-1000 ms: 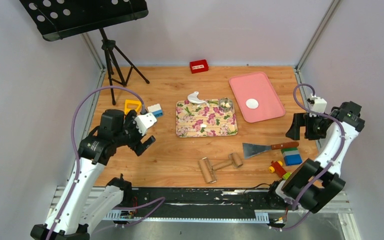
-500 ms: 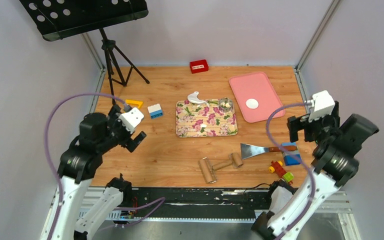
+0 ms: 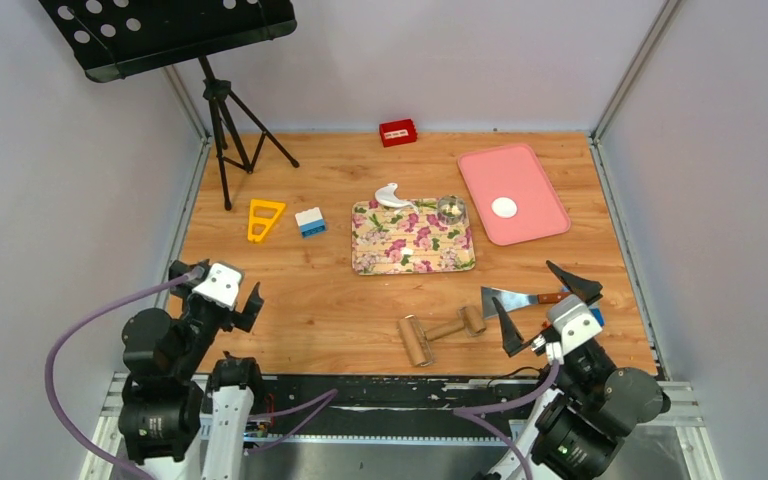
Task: Roll out the dumpling wrappers from the dough
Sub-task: Reset both arms
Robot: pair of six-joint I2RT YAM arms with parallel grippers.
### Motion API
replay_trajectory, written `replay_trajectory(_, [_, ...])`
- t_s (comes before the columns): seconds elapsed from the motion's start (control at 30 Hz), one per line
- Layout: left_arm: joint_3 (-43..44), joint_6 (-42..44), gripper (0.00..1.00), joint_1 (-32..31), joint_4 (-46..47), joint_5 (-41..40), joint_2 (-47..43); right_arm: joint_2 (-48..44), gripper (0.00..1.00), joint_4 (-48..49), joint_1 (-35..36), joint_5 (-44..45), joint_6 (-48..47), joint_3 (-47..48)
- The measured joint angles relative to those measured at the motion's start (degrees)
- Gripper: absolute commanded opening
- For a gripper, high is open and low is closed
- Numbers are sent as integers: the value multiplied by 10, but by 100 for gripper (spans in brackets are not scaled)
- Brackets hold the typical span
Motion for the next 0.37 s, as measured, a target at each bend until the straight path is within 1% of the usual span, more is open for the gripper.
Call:
replay_trajectory(0.1, [-17, -7, 100, 45, 3, 45, -28, -4, 100, 11, -1, -10, 36, -33])
replay_trajectory(0.17, [-25, -10, 100, 49, 6, 64, -36, -5, 100, 11, -3, -7, 59, -47])
replay_trajectory(0.37, [-50, -14, 100, 51, 15, 98, -41, -25, 100, 16, -5, 3, 103, -49])
